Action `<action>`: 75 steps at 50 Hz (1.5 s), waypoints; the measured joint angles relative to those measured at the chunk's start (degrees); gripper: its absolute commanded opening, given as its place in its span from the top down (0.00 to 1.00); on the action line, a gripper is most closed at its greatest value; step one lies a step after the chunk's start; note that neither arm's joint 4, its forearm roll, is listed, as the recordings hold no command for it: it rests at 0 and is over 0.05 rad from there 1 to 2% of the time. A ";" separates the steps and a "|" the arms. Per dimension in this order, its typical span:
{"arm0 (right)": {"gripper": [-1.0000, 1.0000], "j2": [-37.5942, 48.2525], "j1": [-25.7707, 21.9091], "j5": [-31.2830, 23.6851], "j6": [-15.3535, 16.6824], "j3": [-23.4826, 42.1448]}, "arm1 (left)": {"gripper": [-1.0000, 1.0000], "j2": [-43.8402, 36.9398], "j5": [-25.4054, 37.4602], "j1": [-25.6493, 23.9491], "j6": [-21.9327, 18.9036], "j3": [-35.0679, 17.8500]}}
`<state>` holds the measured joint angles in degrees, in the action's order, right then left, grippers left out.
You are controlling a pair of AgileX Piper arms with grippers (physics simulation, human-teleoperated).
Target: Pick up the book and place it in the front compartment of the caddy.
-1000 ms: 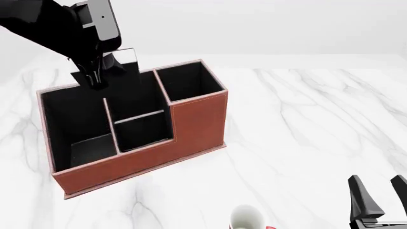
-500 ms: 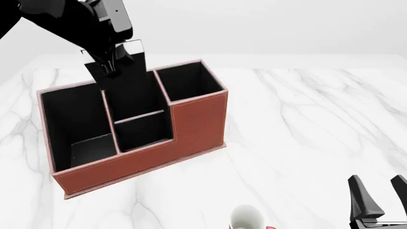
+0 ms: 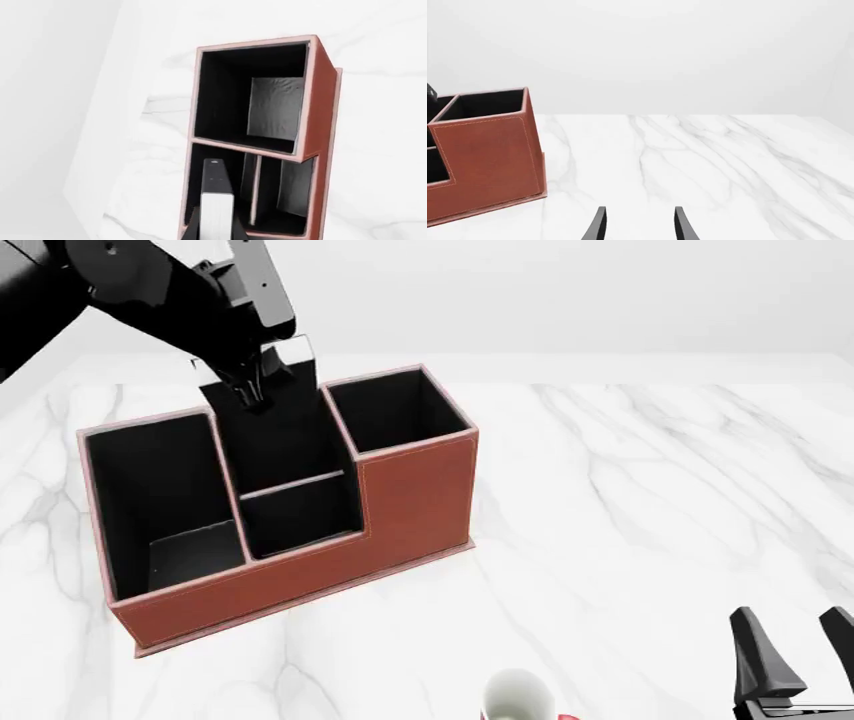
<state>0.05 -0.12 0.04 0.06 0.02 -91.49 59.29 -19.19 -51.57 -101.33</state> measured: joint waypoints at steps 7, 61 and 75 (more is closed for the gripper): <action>0.00 0.00 -0.08 -0.01 0.00 0.00 | 1.00 -0.07 -1.79 0.00 0.22 2.07; 0.00 0.23 -0.14 0.21 -0.02 0.00 | 1.00 -3.09 -8.61 1.14 0.59 9.27; 0.00 0.08 -0.14 0.10 -0.02 -0.01 | 1.00 -3.81 -9.85 1.73 0.00 10.98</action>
<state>0.13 -0.26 0.14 0.04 0.00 -95.29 49.44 -17.46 -51.56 -90.34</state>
